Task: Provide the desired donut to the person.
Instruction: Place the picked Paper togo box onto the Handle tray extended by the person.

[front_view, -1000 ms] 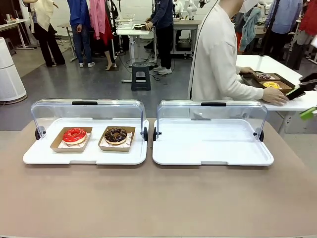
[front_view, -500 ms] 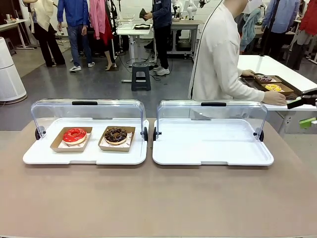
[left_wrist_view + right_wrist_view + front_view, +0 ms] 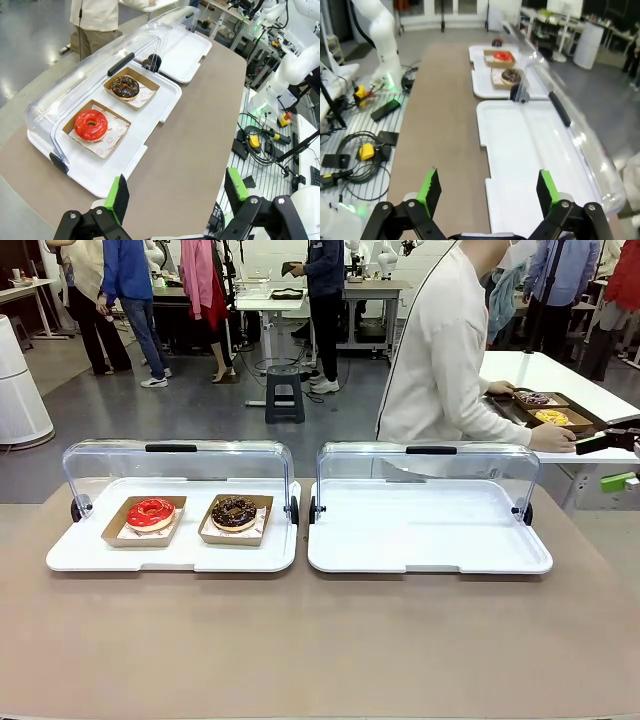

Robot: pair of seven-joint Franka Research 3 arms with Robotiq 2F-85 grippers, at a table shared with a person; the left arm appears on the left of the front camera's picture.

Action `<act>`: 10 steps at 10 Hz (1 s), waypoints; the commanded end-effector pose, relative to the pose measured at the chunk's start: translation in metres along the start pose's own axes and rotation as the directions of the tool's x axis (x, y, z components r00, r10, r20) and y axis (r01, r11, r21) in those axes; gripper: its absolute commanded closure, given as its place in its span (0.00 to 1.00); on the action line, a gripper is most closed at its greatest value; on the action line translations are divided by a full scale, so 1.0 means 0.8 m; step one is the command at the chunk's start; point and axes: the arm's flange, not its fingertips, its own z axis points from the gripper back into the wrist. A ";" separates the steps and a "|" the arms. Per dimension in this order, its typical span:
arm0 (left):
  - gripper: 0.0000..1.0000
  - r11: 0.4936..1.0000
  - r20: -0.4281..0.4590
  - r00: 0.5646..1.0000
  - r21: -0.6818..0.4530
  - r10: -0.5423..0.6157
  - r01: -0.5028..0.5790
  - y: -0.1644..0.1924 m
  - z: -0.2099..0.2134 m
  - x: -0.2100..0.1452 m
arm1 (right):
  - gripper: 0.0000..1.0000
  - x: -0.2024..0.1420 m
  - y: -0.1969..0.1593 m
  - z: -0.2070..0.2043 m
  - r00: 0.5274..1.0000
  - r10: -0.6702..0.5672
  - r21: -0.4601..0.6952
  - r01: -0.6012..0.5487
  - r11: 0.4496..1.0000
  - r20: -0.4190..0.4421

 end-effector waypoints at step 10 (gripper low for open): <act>0.00 1.000 0.021 1.000 -0.005 -0.015 0.015 -0.001 0.001 0.001 | 0.00 -0.004 0.001 0.004 0.998 0.005 0.029 -0.007 1.000 0.058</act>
